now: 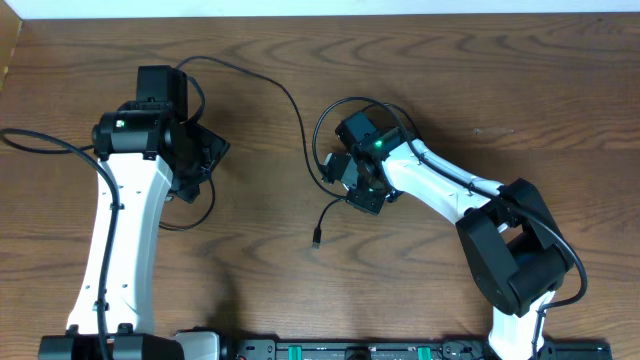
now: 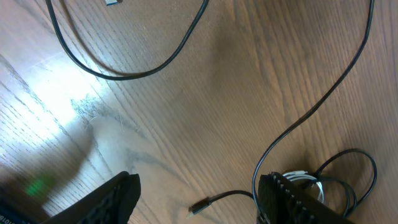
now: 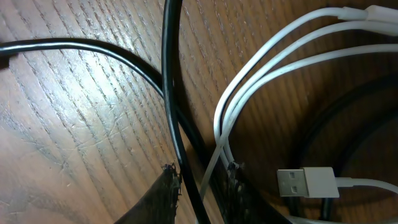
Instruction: Untangle cables
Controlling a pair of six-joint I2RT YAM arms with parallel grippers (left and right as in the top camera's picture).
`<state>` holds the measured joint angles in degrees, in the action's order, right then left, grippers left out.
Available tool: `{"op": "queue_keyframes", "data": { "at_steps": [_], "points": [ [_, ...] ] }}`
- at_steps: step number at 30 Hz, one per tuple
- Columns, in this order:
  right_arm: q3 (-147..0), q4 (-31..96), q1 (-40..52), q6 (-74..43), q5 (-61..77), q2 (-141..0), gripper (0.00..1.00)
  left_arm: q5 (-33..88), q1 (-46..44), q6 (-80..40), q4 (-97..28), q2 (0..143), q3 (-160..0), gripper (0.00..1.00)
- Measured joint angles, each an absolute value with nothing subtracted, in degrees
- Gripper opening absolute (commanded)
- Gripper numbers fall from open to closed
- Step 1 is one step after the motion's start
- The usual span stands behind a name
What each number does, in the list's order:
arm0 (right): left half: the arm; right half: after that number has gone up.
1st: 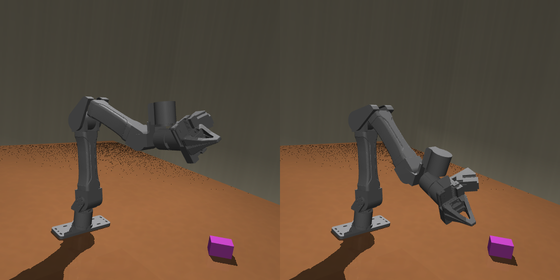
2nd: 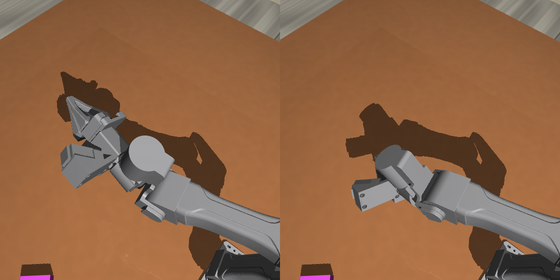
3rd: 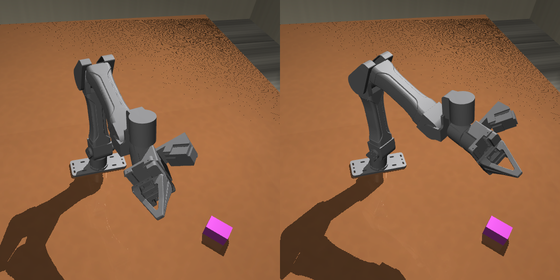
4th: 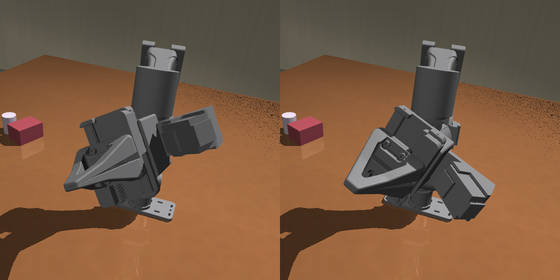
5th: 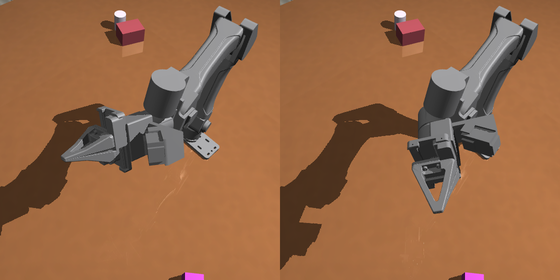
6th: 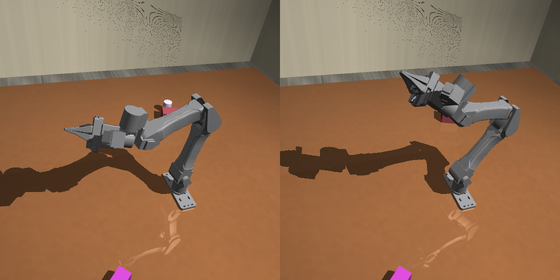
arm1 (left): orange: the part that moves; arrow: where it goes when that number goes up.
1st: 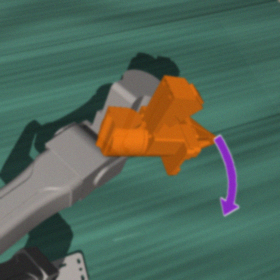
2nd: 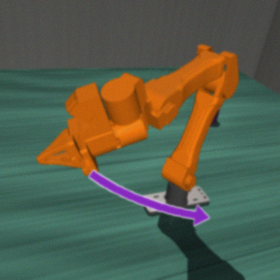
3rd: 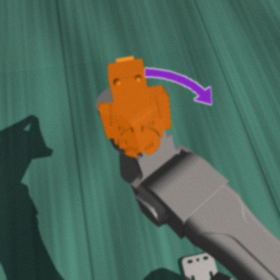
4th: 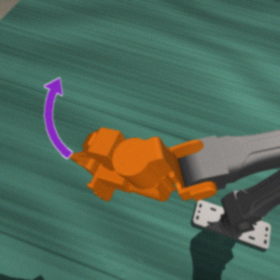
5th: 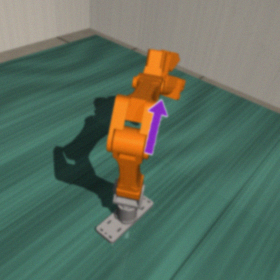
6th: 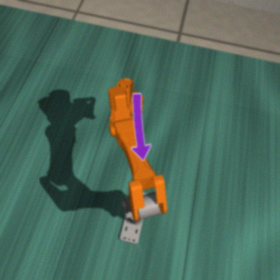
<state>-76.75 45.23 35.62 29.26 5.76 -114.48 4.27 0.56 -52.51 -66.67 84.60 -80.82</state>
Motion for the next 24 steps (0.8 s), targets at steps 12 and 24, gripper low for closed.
{"op": "queue_keyframes", "data": {
  "at_steps": [12, 24],
  "points": [
    [-76.8, 44.5, 35.8, 29.3, 5.7, -114.7, 0.01, 4.2, 0.6, -52.5, -66.7, 84.6, -80.8, 0.66],
    [-94.8, 59.4, 35.9, 27.7, 0.7, -115.1, 0.01, 4.1, 0.6, -52.5, -66.7, 84.6, -80.8, 0.66]
  ]
}}
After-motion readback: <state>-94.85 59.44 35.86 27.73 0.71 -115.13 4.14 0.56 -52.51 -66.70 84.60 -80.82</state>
